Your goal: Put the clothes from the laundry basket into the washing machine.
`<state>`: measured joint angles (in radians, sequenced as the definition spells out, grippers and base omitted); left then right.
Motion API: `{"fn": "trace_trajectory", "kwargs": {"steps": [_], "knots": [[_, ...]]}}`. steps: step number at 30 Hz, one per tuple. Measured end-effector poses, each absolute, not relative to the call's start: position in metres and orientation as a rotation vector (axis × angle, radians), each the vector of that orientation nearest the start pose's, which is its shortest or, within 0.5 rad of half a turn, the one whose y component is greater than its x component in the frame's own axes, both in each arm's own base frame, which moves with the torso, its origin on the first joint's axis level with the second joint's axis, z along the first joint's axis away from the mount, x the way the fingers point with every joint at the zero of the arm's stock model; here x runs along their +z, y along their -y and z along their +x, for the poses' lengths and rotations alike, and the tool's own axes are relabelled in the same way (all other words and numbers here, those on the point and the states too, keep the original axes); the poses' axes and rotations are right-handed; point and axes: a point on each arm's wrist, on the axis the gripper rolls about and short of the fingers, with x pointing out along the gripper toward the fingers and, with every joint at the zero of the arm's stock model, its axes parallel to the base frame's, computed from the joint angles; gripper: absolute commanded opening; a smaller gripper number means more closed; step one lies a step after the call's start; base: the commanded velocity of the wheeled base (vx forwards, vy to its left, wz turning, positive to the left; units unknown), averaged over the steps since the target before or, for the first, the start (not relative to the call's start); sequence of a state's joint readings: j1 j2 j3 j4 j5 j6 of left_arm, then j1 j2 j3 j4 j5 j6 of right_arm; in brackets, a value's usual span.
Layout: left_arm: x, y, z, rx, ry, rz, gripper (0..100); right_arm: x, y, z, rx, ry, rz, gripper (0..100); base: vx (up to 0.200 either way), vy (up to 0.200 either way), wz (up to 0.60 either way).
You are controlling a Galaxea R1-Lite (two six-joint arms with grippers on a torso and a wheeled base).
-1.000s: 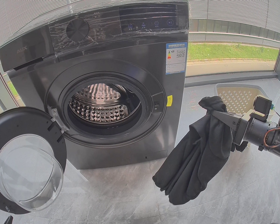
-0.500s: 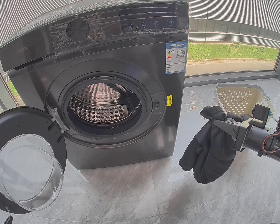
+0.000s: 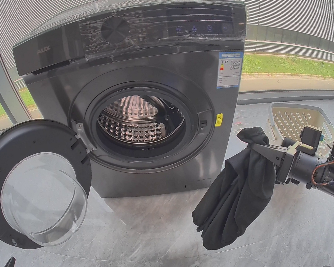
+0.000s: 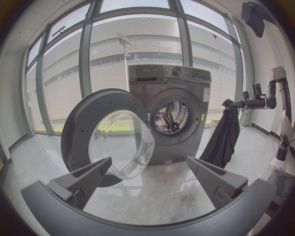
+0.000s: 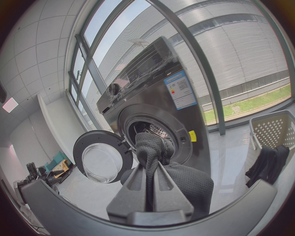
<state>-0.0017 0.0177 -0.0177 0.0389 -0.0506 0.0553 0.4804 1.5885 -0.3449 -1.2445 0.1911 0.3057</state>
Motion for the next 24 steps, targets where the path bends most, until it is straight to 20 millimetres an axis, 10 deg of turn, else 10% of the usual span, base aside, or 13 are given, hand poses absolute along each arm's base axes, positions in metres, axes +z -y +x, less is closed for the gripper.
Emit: {"fn": "trace_trajectory", "kwargs": {"steps": [24], "knots": [[0.077, 0.001, -0.023, -0.055, -0.036, 0.052, 100, 0.157, -0.141, 0.188, 0.554, -0.024, 0.259, 0, 0.000, 0.100, 0.00]]}}
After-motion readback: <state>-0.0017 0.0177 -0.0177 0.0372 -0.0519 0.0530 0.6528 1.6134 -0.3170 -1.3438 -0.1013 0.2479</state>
